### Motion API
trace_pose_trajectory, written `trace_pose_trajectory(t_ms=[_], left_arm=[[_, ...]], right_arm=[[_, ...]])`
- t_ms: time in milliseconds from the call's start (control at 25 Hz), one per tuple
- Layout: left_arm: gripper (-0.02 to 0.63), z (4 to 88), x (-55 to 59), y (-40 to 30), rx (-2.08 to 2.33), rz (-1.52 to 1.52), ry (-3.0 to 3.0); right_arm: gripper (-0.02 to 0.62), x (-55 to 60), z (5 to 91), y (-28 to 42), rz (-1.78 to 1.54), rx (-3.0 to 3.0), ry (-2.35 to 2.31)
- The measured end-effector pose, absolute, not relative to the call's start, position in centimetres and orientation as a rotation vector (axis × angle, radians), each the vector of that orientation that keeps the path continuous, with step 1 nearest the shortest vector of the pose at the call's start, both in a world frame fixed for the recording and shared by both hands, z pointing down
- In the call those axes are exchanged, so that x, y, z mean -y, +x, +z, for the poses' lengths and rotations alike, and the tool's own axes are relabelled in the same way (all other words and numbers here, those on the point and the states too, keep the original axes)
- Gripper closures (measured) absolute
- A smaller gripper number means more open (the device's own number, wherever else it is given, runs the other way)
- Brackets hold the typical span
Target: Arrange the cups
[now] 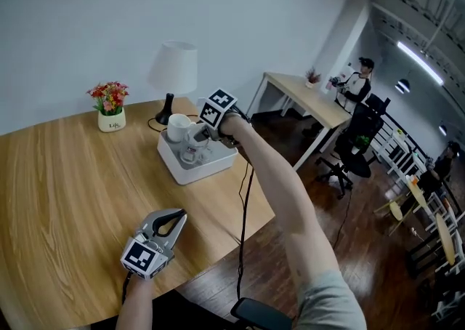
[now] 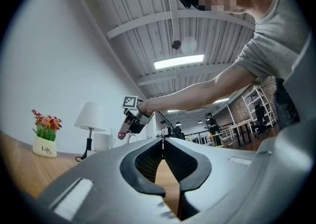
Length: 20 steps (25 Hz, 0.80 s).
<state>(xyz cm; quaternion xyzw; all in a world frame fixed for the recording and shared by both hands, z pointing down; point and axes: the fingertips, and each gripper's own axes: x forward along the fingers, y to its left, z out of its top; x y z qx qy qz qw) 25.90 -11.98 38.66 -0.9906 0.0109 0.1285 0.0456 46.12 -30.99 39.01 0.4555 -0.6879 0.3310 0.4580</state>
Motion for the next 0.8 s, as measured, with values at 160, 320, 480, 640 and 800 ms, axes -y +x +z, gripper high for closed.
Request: trace_pose_trajectory(t_ms=[160,320,480,640,800], left_arm=[[0.584,39.0,12.2,26.0,-0.039,0.392,-3.025],[0.584,38.7,12.0,26.0,-0.036,0.386,-3.022],[0.584,38.7,11.9,26.0,-0.039,0.395,-3.029],[0.584,38.8,12.0,26.0,-0.044,0.402,-3.027],[0.584,38.4,12.0,26.1,-0.036,0.405,-3.022]], right_arm=[[0.563,31.1,39.1,46.3,0.769,1.692,1.078],[0.528,31.3,38.4,46.0,0.705,1.729,1.092],[0.526,31.2,37.7,46.3,0.690,1.754,1.136],[0.522,31.0,35.6,46.7,0.635,1.800,1.206],[0.523,31.1,29.4,44.2,0.363,2.031,1.321]])
